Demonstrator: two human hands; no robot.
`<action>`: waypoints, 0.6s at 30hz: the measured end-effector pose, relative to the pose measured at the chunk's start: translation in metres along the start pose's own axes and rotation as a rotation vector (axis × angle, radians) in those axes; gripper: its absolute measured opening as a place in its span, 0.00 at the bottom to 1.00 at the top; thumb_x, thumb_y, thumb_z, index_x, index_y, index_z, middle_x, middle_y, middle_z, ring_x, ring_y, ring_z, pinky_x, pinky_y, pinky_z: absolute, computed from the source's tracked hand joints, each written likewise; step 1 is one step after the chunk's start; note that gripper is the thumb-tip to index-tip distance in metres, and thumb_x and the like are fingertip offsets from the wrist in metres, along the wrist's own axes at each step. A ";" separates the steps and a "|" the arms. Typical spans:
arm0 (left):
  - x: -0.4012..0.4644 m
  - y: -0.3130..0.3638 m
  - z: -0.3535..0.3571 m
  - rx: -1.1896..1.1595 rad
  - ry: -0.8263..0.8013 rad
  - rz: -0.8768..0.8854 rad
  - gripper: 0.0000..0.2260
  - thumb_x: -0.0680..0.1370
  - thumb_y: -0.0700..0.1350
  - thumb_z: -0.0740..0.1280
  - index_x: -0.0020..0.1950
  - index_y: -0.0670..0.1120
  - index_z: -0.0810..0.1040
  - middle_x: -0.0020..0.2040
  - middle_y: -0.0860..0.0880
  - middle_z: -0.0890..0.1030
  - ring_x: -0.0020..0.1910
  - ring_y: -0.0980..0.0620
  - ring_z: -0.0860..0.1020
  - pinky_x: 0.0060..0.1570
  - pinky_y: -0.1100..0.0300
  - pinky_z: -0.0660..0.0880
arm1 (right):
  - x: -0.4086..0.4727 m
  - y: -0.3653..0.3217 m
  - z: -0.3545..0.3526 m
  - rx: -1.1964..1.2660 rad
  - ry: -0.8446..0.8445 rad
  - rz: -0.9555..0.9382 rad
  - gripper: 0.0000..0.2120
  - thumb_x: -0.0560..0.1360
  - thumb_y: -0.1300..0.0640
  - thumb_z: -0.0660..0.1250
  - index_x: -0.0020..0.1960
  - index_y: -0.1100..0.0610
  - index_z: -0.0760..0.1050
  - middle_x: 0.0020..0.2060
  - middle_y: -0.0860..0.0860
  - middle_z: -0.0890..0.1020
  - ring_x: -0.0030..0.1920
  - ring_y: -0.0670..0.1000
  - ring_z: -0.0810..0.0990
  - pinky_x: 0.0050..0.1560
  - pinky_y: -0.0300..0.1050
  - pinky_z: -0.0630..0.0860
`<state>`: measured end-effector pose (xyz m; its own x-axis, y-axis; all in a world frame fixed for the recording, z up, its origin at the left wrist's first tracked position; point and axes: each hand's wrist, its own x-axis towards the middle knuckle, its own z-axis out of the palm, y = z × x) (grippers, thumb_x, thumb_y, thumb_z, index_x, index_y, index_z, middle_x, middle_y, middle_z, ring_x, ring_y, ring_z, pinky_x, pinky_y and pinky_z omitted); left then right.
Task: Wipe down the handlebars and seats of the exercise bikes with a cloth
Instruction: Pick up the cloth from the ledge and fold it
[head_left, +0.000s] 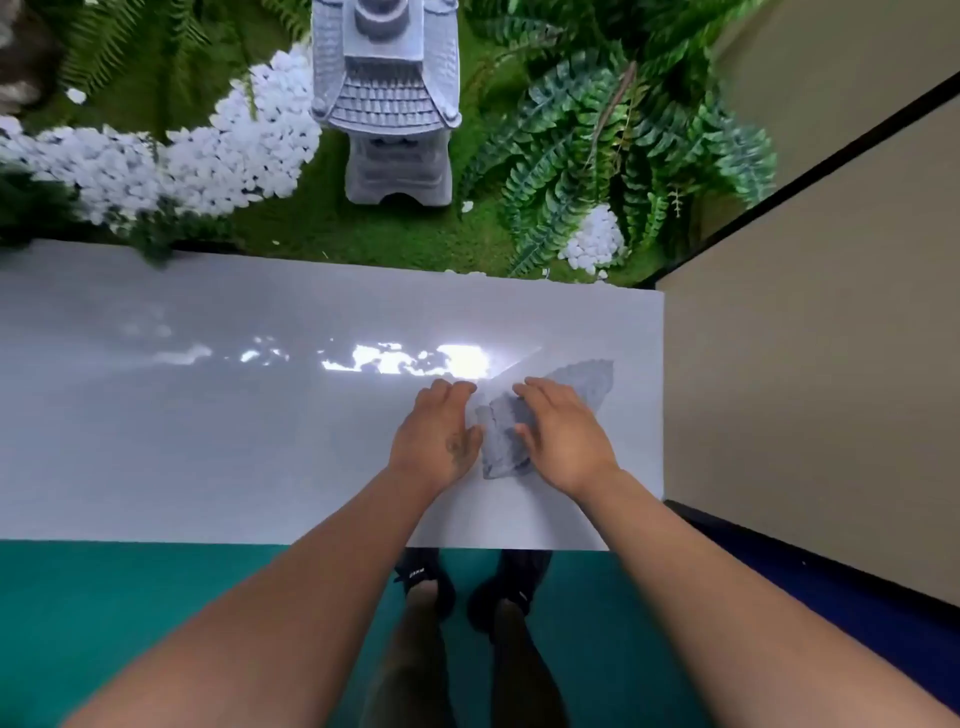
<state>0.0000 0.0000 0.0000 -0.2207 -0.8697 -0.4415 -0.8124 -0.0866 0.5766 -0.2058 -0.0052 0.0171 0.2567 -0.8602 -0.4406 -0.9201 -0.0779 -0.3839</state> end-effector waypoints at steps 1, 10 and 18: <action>0.005 -0.002 0.004 0.005 0.008 0.001 0.23 0.82 0.49 0.68 0.76 0.47 0.70 0.68 0.44 0.72 0.67 0.43 0.71 0.57 0.46 0.78 | 0.005 0.003 0.007 -0.005 0.014 -0.019 0.24 0.83 0.55 0.67 0.78 0.56 0.70 0.77 0.54 0.72 0.74 0.59 0.70 0.74 0.55 0.69; 0.032 -0.018 0.030 0.021 0.078 -0.015 0.17 0.79 0.49 0.72 0.66 0.47 0.77 0.59 0.46 0.72 0.56 0.46 0.74 0.45 0.53 0.76 | 0.038 0.018 0.034 -0.064 0.158 -0.066 0.15 0.77 0.57 0.74 0.64 0.55 0.80 0.54 0.53 0.81 0.55 0.59 0.75 0.54 0.57 0.76; 0.033 -0.013 0.035 -0.030 0.093 -0.025 0.07 0.80 0.48 0.72 0.57 0.50 0.81 0.53 0.49 0.73 0.52 0.48 0.75 0.43 0.53 0.78 | 0.042 0.014 0.033 -0.007 0.140 -0.069 0.08 0.79 0.55 0.73 0.56 0.56 0.86 0.47 0.54 0.81 0.53 0.59 0.74 0.54 0.55 0.74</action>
<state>-0.0154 -0.0110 -0.0465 -0.1485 -0.9084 -0.3909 -0.8005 -0.1217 0.5869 -0.1981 -0.0259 -0.0335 0.2757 -0.9145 -0.2960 -0.9039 -0.1419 -0.4035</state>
